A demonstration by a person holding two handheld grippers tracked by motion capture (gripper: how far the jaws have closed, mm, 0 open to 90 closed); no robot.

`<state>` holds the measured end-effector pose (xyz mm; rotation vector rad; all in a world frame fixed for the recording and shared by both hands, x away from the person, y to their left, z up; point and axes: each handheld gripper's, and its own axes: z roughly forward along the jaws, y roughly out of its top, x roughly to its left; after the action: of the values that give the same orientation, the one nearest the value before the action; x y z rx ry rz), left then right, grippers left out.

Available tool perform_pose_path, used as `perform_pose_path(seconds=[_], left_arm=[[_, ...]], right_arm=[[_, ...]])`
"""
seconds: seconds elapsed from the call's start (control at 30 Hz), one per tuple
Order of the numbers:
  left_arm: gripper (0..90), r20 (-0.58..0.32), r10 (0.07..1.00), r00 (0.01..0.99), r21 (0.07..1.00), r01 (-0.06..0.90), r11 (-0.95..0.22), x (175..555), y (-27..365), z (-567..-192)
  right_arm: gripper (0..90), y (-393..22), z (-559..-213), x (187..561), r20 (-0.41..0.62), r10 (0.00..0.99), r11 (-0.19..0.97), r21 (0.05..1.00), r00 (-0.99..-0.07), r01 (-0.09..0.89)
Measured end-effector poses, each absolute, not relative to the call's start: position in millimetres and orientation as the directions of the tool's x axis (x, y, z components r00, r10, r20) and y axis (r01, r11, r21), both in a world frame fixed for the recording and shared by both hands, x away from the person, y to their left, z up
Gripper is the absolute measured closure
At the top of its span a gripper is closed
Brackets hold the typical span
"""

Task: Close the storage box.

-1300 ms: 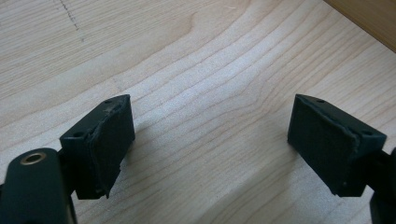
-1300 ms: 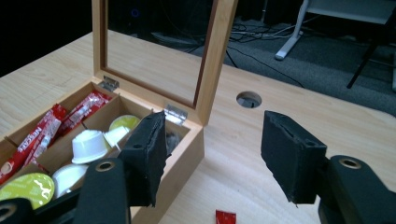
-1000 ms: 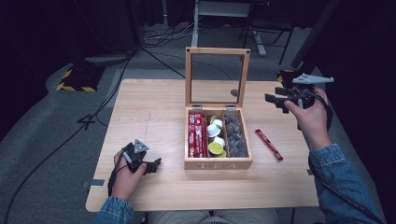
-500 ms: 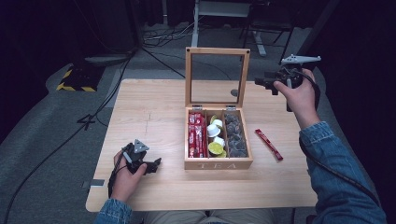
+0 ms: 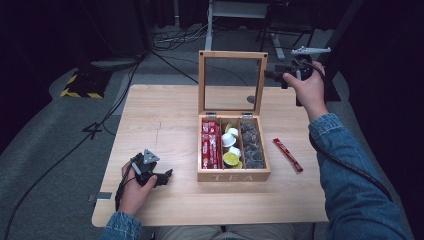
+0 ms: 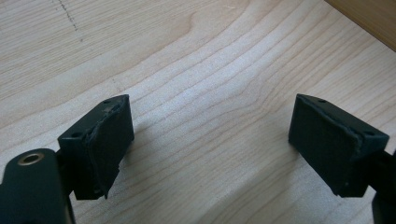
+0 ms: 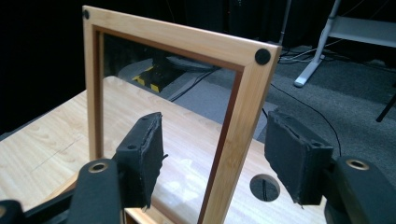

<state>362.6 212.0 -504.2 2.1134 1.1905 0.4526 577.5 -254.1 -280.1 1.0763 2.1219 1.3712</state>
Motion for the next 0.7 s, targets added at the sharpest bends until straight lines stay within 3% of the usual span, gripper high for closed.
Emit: perform_pose_path(seconds=[0.33,0.7], left_arm=[[14.3,-0.023,0.851,0.525,0.693,0.622,-0.365,363,212,-504],[14.3,-0.021,0.85,0.527,0.692,0.621,-0.368,363,212,-504]], right_arm=[[40.0,-252,-297,613,0.096,0.769,0.21,0.896,-0.633,0.391],[41.0,-235,-310,627,0.084,0.781,0.224,0.888,-0.619,0.403]])
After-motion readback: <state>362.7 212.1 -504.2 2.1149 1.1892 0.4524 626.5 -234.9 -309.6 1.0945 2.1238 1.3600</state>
